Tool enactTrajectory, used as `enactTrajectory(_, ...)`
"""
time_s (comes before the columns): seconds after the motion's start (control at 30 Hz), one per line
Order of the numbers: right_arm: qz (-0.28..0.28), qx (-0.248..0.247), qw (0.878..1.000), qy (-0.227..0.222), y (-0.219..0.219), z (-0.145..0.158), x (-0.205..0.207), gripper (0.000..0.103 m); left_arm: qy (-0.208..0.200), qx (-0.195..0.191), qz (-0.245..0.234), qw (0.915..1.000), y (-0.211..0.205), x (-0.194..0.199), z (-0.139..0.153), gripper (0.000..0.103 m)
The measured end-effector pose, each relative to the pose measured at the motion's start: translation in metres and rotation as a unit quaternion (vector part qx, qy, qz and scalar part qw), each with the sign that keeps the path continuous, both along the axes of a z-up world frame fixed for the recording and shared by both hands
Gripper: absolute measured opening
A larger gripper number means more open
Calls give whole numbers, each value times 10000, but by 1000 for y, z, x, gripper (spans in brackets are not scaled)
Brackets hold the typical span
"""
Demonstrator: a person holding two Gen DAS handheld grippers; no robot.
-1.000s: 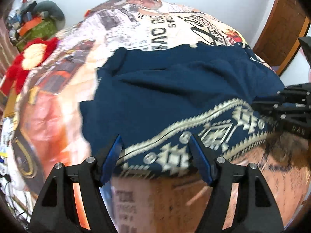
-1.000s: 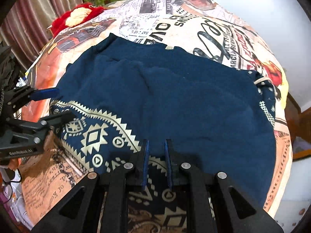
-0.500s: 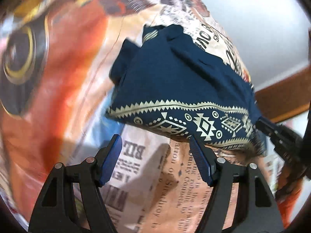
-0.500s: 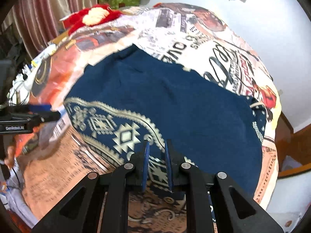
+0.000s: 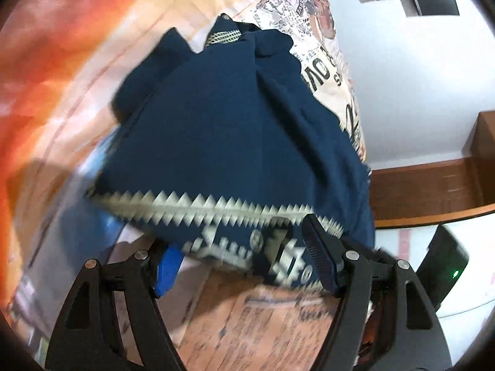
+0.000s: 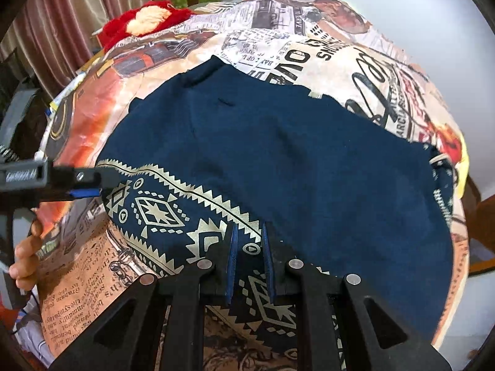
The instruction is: Fold large clothes
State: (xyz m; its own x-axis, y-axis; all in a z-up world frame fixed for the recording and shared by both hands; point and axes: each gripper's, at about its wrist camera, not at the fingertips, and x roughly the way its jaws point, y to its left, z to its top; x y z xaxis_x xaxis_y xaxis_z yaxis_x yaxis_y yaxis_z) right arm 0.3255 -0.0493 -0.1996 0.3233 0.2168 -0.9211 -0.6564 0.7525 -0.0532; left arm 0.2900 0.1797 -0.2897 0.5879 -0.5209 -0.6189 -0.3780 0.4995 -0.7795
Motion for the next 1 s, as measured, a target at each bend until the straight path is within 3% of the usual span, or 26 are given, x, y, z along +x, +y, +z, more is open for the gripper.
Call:
enactTrajectory(0.23,-67,312,9983,490,-11,-7,13,12,60,-239,498,9985,18,38,-19,71)
enactTrajectory(0.3,-48,316,9982,516,-11,-7,13,12,137,81,614,9980,19,50,-20,61)
enactTrajectory(0.37,-51,323,9980,543,-11,-8,14,12,293,515,711,9957,18,59,-18,39)
enactTrajectory(0.5,-148,465,9965,678,-14,-9,18,12,367,1000,869,9905,16,66,-9,22)
enactTrajectory(0.7,-490,654,9904,1114,-17,2,28,12,-232,1884,910,9776,9,54,48,15)
enactTrajectory(0.77,-583,1036,9836,1357,-17,15,33,12,-382,2169,954,9708,7,49,70,15)
enactTrajectory(0.9,-665,1670,9724,1485,-4,31,36,12,-519,2514,1062,9606,8,45,100,15)
enactTrajectory(1.0,-584,1465,9744,1605,22,13,33,12,-532,2525,1071,9602,8,43,109,15)
